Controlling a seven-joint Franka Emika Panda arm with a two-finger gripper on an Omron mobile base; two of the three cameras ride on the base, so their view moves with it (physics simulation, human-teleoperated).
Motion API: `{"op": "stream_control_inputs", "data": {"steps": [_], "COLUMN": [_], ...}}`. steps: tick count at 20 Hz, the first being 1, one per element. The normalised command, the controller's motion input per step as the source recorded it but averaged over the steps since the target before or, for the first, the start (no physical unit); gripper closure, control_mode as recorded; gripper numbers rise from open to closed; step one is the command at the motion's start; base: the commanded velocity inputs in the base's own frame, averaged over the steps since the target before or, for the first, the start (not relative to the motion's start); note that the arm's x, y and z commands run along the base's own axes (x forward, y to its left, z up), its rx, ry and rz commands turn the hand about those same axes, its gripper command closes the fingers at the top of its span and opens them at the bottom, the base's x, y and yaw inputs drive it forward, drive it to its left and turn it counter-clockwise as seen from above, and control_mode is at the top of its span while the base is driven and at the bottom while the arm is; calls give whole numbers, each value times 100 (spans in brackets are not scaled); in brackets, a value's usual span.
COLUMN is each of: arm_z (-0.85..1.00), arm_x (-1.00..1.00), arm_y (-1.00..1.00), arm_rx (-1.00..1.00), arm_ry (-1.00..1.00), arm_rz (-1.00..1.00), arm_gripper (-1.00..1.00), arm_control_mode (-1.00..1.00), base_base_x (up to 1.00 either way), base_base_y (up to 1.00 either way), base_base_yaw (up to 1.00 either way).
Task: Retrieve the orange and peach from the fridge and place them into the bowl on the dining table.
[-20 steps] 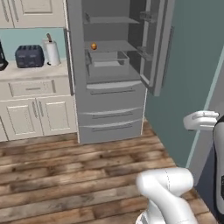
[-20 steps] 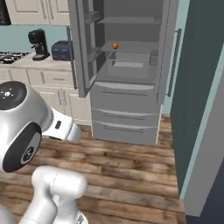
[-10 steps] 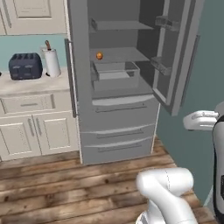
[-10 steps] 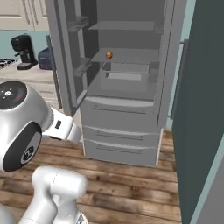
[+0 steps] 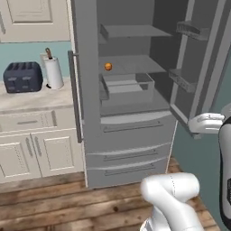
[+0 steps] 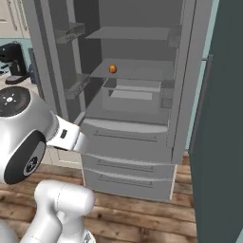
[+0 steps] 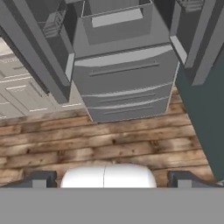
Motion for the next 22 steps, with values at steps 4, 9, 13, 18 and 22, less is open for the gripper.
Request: {"op": "stream_control_inputs", "data": {"steps": [4, 9, 13, 18, 22], "arm_z": [0, 0, 0, 0, 0], "arm_x": [0, 0, 0, 0, 0], "arm_y": [0, 0, 0, 0, 0], "arm_rx": [0, 0, 0, 0, 0], "arm_ry": [0, 0, 0, 0, 0], "arm_rz": [0, 0, 0, 0, 0], "arm_gripper": [-100, -100, -100, -100, -100], "arm_control_mode": [100, 100, 100, 100, 100], "base_base_x": [53, 65, 73, 75, 59], "base_base_y": [-4, 0, 0, 0, -7], "base_base_yaw": [0, 0, 0, 2, 8]}}
